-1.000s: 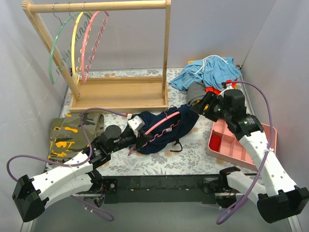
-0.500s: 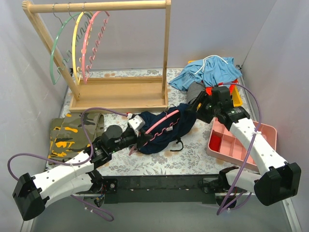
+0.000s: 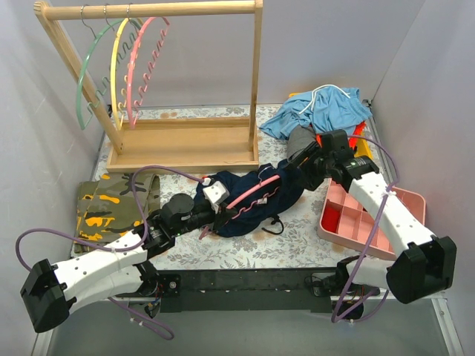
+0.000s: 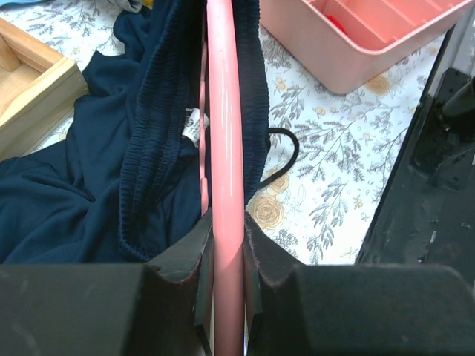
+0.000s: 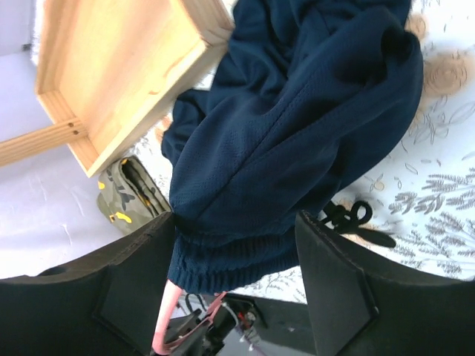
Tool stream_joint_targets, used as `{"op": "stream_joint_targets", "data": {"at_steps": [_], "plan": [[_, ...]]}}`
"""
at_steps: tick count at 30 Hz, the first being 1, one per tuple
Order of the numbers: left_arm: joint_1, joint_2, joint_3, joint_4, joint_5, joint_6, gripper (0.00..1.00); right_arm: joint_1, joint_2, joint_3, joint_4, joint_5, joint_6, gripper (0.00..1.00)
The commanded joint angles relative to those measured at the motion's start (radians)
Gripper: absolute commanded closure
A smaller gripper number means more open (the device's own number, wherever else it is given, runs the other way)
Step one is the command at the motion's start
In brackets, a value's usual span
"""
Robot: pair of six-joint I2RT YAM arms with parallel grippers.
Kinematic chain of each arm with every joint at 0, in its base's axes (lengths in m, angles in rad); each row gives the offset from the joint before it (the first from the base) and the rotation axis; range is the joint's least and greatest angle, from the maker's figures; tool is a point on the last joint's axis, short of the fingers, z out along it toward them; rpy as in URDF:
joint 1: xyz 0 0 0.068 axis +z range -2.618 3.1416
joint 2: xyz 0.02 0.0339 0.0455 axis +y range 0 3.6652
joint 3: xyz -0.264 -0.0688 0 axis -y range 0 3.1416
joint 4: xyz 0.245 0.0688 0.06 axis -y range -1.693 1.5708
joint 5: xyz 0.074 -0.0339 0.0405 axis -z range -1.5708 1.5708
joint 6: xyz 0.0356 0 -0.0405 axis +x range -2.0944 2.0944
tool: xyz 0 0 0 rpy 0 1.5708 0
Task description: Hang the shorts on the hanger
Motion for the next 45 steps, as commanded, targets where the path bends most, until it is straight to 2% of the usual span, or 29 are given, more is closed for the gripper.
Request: {"op": "stream_joint_targets", "data": {"at_steps": [1, 8, 11, 17, 18, 19, 26, 29, 31, 32, 33, 35, 38, 41, 45], "plan": [[-0.025, 0.017, 0.053, 0.079, -0.027, 0.070, 1.00, 0.001, 0.072, 0.048, -0.050, -0.076, 0.074, 0.35], [-0.077, 0.050, 0.066, 0.101, -0.114, 0.168, 0.97, -0.001, 0.126, 0.030, -0.087, -0.139, 0.046, 0.37], [-0.105, 0.061, 0.064, 0.131, -0.160, 0.197, 0.96, -0.004, 0.126, -0.003, -0.088, -0.169, 0.048, 0.43], [-0.136, 0.121, 0.089, 0.142, -0.189, 0.190, 0.87, -0.007, 0.115, -0.024, -0.091, -0.168, 0.027, 0.68], [-0.136, 0.125, 0.095, 0.139, -0.197, 0.150, 0.84, -0.009, 0.114, -0.026, -0.091, -0.166, 0.020, 0.86], [-0.136, 0.125, 0.111, 0.130, -0.205, 0.133, 0.77, -0.009, 0.112, -0.030, -0.091, -0.165, 0.016, 0.97], [-0.136, 0.078, 0.188, -0.078, -0.297, -0.129, 0.40, -0.009, 0.086, -0.056, -0.088, -0.151, -0.029, 0.99], [-0.136, 0.017, 0.210, -0.195, -0.330, -0.247, 0.30, -0.009, 0.054, -0.092, -0.022, -0.168, -0.059, 0.99], [-0.134, -0.006, 0.233, -0.266, -0.407, -0.318, 0.26, -0.009, 0.045, -0.086, -0.024, -0.157, -0.085, 0.99], [-0.134, -0.016, 0.245, -0.348, -0.448, -0.403, 0.23, -0.009, 0.038, -0.081, -0.053, -0.134, -0.090, 0.99], [-0.133, -0.017, 0.280, -0.397, -0.532, -0.444, 0.20, -0.009, 0.035, -0.075, -0.061, -0.125, -0.093, 0.99], [-0.128, 0.006, 0.325, -0.553, -0.586, -0.543, 0.19, -0.009, 0.023, -0.075, -0.067, -0.120, -0.112, 0.99], [-0.120, 0.075, 0.377, -0.687, -0.608, -0.591, 0.19, -0.009, 0.005, -0.084, -0.065, -0.119, -0.118, 0.99], [-0.114, 0.156, 0.391, -0.732, -0.590, -0.637, 0.25, -0.009, -0.020, -0.099, -0.044, -0.129, -0.110, 0.99], [-0.114, 0.228, 0.366, -0.671, -0.498, -0.651, 0.34, -0.010, -0.041, -0.107, -0.022, -0.123, -0.102, 0.99]]}}
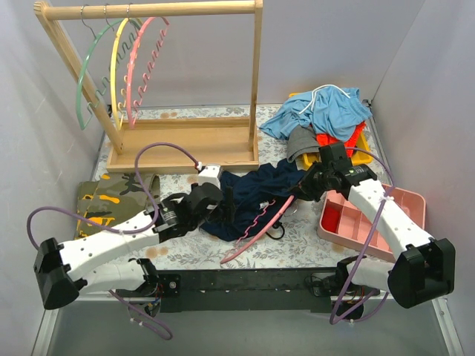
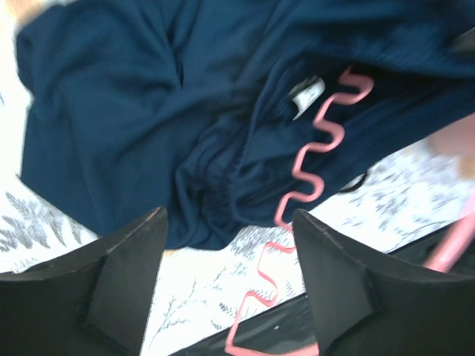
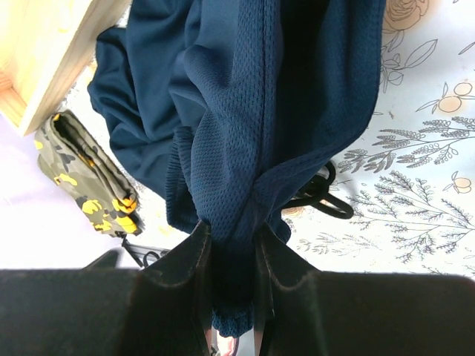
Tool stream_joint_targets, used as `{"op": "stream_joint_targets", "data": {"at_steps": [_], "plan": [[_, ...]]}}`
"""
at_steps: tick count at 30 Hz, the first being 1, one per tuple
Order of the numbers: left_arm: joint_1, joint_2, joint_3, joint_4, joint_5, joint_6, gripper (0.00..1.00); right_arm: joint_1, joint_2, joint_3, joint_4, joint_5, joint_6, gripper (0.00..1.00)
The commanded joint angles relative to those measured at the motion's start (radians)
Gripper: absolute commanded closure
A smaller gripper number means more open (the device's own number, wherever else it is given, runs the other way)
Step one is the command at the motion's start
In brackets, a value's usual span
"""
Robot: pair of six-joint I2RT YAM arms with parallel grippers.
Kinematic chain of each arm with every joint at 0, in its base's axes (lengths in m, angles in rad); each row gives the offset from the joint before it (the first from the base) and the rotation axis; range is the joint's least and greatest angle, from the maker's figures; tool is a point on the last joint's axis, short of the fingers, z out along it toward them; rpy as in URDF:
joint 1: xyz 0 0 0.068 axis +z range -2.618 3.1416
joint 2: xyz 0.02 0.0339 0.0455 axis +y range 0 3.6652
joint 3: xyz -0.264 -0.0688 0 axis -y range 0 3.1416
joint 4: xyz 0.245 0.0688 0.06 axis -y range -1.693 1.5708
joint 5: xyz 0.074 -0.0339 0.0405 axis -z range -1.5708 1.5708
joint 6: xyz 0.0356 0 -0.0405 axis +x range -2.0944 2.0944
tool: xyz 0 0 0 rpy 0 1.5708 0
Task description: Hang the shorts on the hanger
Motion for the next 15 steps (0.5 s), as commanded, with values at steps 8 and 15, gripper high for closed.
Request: {"op": "stream_joint_targets", "data": {"at_steps": [8, 15], "plan": [[0.009, 0.210, -0.021, 0.073, 0.033, -0.097, 0.40, 0.004, -0.077, -0.004, 0.062, 0.013, 0.022, 0.99], [0.035, 0.308, -0.063, 0.143, -0.005, -0.144, 0.55, 0.004, -0.097, 0.031, 0.053, 0.042, 0.033, 0.99]]}}
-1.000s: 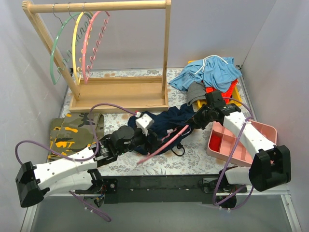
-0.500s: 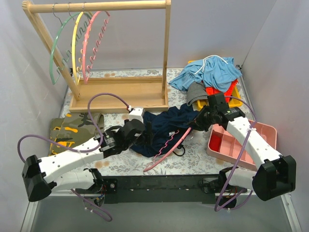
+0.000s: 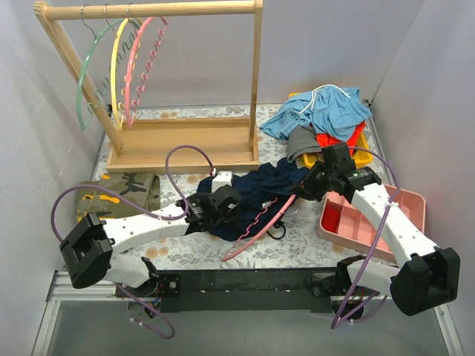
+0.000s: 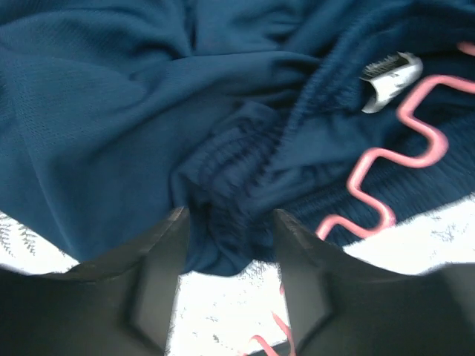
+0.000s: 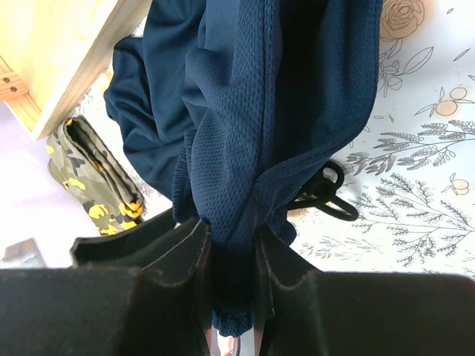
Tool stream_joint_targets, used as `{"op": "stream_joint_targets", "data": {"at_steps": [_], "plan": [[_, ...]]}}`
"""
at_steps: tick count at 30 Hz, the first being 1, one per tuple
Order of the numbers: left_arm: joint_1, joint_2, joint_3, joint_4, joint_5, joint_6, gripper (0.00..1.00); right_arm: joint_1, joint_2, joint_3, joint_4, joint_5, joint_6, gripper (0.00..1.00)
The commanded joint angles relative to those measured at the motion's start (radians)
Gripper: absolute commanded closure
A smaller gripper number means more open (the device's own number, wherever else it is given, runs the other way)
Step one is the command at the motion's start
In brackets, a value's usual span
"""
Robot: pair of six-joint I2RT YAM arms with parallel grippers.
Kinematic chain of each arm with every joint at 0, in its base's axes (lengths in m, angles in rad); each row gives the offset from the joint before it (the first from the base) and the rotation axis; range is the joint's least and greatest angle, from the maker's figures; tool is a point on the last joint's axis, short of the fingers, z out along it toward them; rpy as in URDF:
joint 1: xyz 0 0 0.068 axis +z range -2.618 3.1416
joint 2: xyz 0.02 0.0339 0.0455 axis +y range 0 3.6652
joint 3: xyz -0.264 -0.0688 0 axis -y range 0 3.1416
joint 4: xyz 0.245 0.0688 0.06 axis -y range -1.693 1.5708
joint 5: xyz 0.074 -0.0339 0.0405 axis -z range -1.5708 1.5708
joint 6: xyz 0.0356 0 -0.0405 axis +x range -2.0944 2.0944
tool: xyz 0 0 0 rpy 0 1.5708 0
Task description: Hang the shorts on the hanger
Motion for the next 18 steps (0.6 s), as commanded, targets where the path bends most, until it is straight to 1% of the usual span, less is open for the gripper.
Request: {"op": "stream_joint_targets", "data": {"at_steps": [1, 2, 3, 5, 6, 7, 8, 13, 14, 18], "plan": [[0.023, 0.010, -0.052, 0.077, -0.044, -0.041, 0.56, 0.004, -0.044, 0.048, 0.052, 0.024, 0.028, 0.99], [0.029, 0.012, -0.062, 0.086, -0.037, -0.043, 0.58, 0.004, -0.047, 0.050, 0.049, 0.027, 0.033, 0.99], [0.034, 0.010, -0.085, 0.094, -0.028, -0.041, 0.68, 0.004, -0.049, 0.053, 0.061, 0.027, 0.037, 0.99], [0.040, 0.000, -0.110, 0.120, -0.006, -0.037, 0.75, 0.004, -0.050, 0.068, 0.068, 0.024, 0.054, 0.99], [0.041, -0.008, -0.121, 0.123, -0.001, -0.040, 0.81, 0.002, -0.047, 0.079, 0.065, 0.024, 0.059, 0.99], [0.044, -0.031, -0.134, 0.117, -0.001, -0.046, 0.92, 0.004, -0.039, 0.102, 0.060, 0.030, 0.062, 0.99], [0.044, -0.046, -0.139, 0.109, 0.003, -0.052, 0.99, 0.002, -0.036, 0.119, 0.057, 0.036, 0.069, 0.99], [0.044, -0.164, -0.174, 0.034, 0.003, -0.084, 1.00, -0.010, -0.007, 0.218, 0.017, 0.086, 0.111, 0.99], [0.044, -0.203, -0.191, 0.025, 0.003, -0.092, 1.00, -0.013, -0.003, 0.241, 0.014, 0.091, 0.118, 0.99], [0.043, -0.267, -0.220, -0.010, -0.006, -0.118, 1.00, -0.050, 0.027, 0.304, 0.011, 0.085, 0.160, 0.99]]}}
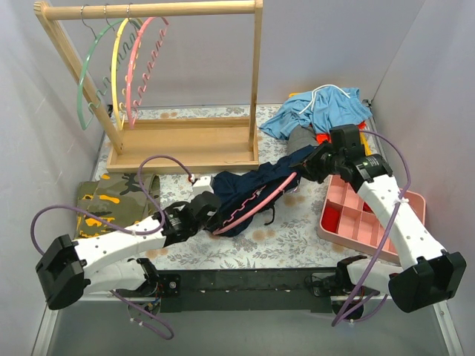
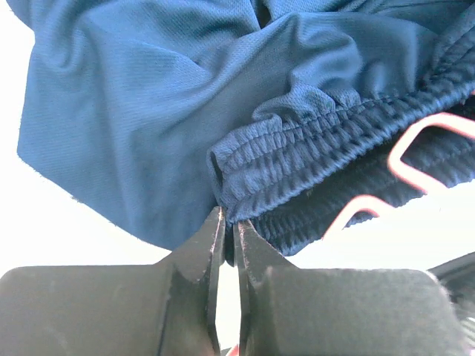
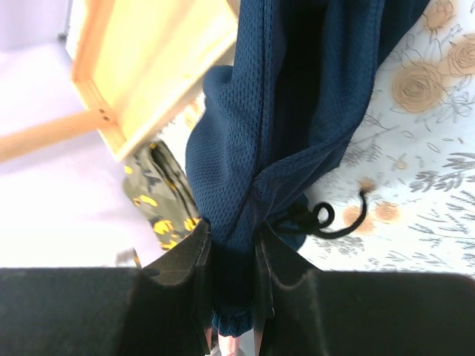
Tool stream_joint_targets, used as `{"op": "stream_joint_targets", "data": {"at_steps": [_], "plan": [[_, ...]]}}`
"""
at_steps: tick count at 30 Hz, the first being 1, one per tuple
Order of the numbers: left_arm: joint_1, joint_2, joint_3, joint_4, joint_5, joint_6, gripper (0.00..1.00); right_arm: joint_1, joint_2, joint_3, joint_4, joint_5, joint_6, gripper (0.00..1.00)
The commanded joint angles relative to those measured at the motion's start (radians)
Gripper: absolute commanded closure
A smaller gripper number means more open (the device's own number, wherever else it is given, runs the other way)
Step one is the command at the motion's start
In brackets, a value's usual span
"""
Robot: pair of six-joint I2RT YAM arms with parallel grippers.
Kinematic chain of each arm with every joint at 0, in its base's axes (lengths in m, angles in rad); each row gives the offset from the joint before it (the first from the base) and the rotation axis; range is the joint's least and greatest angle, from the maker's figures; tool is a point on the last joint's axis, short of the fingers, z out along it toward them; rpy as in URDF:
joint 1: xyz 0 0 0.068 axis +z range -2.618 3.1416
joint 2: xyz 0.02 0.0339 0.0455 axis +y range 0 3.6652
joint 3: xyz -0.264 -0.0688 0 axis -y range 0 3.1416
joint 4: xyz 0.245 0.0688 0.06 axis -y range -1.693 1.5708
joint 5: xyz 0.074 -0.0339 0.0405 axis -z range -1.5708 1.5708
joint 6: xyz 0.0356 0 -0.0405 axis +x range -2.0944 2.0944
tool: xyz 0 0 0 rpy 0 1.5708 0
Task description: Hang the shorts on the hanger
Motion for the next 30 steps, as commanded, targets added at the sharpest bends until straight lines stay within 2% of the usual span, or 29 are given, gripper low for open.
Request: {"op": "stream_joint_targets", "data": {"at_steps": [1, 7, 21, 30], "plan": [[0.004, -0.075, -0.037, -0.100, -0.022, -0.038, 1.00, -0.046, 0.033, 0.126, 0.032, 0.046, 0.079, 0.99], [0.004, -0.116, -0.040, -0.152, -0.053, -0.056, 1.00, -0.086, 0.085, 0.258, -0.030, 0.051, 0.089, 0.99], [0.003, -0.207, -0.031, -0.273, -0.082, -0.076, 1.00, -0.190, 0.122, 0.316, -0.050, 0.032, 0.099, 0.99], [0.003, -0.227, 0.085, -0.405, -0.093, -0.040, 1.00, -0.224, 0.174, 0.421, -0.095, 0.037, 0.093, 0.99]]}}
